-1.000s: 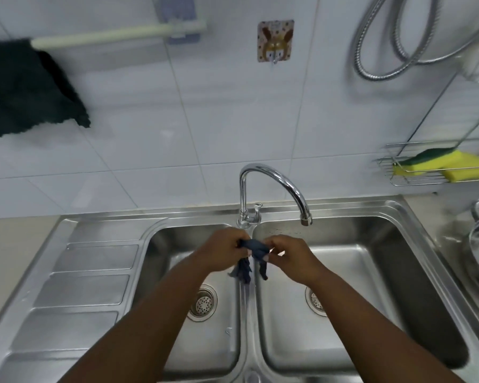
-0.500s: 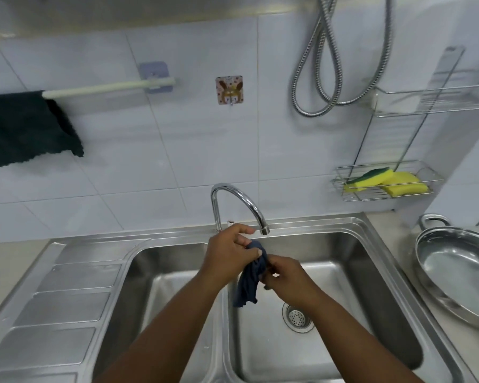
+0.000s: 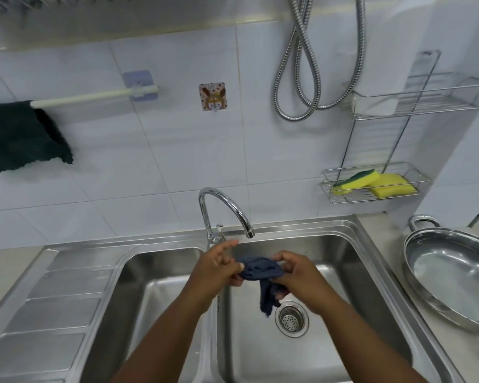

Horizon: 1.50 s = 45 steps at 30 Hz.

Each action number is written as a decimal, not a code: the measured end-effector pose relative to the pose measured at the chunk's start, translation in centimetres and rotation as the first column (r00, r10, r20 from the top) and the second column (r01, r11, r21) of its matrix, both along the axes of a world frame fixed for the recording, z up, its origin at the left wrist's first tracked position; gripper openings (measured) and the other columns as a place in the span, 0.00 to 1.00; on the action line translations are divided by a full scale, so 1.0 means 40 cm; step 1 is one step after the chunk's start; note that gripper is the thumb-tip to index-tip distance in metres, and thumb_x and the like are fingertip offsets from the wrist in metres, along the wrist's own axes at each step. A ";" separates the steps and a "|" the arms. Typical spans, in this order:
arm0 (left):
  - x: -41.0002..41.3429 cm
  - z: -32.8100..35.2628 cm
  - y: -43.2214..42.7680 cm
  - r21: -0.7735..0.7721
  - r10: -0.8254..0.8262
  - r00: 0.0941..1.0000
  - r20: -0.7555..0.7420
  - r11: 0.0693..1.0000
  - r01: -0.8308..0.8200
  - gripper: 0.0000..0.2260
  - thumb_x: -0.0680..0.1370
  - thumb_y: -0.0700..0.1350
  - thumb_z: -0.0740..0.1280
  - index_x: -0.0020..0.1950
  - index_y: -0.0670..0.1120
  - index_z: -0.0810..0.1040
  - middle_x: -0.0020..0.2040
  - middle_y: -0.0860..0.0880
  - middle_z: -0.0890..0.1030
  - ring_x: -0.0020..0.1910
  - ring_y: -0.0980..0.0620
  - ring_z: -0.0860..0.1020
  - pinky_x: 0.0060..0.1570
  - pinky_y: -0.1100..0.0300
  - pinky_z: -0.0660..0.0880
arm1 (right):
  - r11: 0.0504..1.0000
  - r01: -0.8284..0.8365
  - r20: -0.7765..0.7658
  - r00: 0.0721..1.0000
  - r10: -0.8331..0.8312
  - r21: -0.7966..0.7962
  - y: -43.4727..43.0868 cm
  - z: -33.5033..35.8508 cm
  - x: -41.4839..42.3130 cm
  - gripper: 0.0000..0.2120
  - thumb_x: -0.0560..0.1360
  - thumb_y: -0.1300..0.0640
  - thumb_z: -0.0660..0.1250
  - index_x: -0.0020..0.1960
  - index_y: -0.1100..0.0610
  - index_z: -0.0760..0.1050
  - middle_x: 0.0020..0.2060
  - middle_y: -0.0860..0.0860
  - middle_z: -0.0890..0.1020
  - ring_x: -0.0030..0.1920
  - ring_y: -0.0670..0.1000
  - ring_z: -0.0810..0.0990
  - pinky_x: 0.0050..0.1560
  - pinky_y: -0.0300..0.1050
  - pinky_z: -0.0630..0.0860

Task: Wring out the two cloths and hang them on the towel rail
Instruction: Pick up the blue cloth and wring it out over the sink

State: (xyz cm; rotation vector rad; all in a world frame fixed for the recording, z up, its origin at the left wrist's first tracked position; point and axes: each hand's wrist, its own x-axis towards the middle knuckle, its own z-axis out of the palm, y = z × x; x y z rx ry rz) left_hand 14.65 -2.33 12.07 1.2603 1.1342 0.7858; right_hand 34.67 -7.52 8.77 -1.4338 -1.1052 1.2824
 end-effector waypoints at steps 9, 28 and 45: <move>0.052 -0.037 -0.039 -0.018 -0.486 0.800 -0.353 0.858 0.513 0.20 0.68 0.30 0.68 0.54 0.51 0.78 0.40 0.50 0.79 0.37 0.58 0.76 0.38 0.61 0.75 | 0.990 -0.103 -0.160 0.983 0.087 -0.101 0.008 0.047 0.003 0.13 0.68 0.77 0.70 0.47 0.63 0.80 0.41 0.63 0.85 0.38 0.62 0.85 0.33 0.47 0.83; 0.103 -0.099 0.021 0.234 -0.128 0.315 -0.940 0.428 0.873 0.08 0.79 0.42 0.63 0.56 0.42 0.76 0.52 0.42 0.82 0.50 0.42 0.80 0.51 0.50 0.78 | 0.815 -0.534 -0.584 0.744 0.326 -0.226 -0.014 -0.028 0.072 0.31 0.72 0.58 0.72 0.71 0.66 0.64 0.65 0.69 0.73 0.63 0.72 0.73 0.61 0.66 0.74; 0.150 -0.248 0.026 -0.050 -0.228 0.074 -0.971 0.492 0.869 0.09 0.72 0.46 0.65 0.40 0.42 0.80 0.34 0.45 0.78 0.41 0.41 0.82 0.43 0.54 0.77 | 0.882 -0.267 0.775 0.423 0.469 -0.388 -0.014 -0.168 -0.018 0.05 0.68 0.50 0.67 0.42 0.50 0.79 0.35 0.48 0.80 0.37 0.51 0.79 0.34 0.41 0.69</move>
